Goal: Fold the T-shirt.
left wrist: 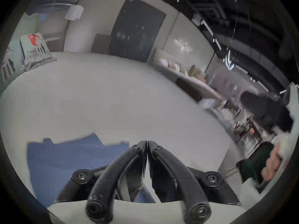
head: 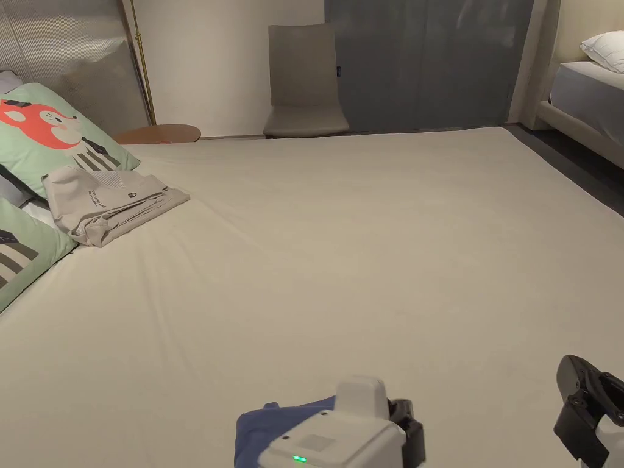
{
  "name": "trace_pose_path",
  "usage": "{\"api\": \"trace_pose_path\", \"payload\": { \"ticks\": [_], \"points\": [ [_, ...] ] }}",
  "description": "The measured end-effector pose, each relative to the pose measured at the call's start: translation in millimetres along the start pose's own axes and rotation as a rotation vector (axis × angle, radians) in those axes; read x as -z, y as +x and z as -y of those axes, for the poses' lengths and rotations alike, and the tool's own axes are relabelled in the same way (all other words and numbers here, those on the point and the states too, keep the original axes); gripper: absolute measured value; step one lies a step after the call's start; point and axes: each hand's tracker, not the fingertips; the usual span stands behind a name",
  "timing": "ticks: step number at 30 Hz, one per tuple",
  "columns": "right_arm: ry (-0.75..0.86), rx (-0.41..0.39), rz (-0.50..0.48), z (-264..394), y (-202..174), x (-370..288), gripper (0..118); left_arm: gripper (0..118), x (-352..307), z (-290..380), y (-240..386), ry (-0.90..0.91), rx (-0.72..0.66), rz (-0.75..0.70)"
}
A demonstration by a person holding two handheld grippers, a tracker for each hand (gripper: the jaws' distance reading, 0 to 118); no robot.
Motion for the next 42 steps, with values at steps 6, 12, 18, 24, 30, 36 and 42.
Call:
{"api": "trace_pose_path", "payload": {
  "ticks": [6,12,18,24,30,36,42],
  "points": [
    [-0.154,-0.040,-0.161,22.5,-45.5,35.9,1,1,-80.5,-34.5,-79.1,0.176,-0.149,-0.083],
    [-0.483,-0.108,-0.276,91.8,-91.8,83.8,1,1,-119.7,-11.0,-141.3,0.190,-0.245,-0.275],
    [-0.649,-0.179,-0.257,113.3,-106.8,110.7,1,6,-125.9,14.9,-169.7,0.152,-0.308,-0.259],
    [-0.761,-0.206,-0.283,97.9,-107.1,130.6,1,98,-99.5,18.9,-213.9,-0.079,-0.533,0.138],
    [-0.774,-0.162,-0.290,100.0,-102.4,132.0,1,104,-55.7,37.9,-255.7,-0.220,-0.721,0.223],
    [-0.779,-0.144,-0.284,96.9,-102.6,130.7,1,42,-36.8,46.4,-239.8,-0.226,-0.670,0.198],
    [-0.742,-0.076,-0.328,76.1,-105.4,123.9,0,20,-56.3,31.7,-258.4,-0.263,-0.714,0.231]
  ]
}}
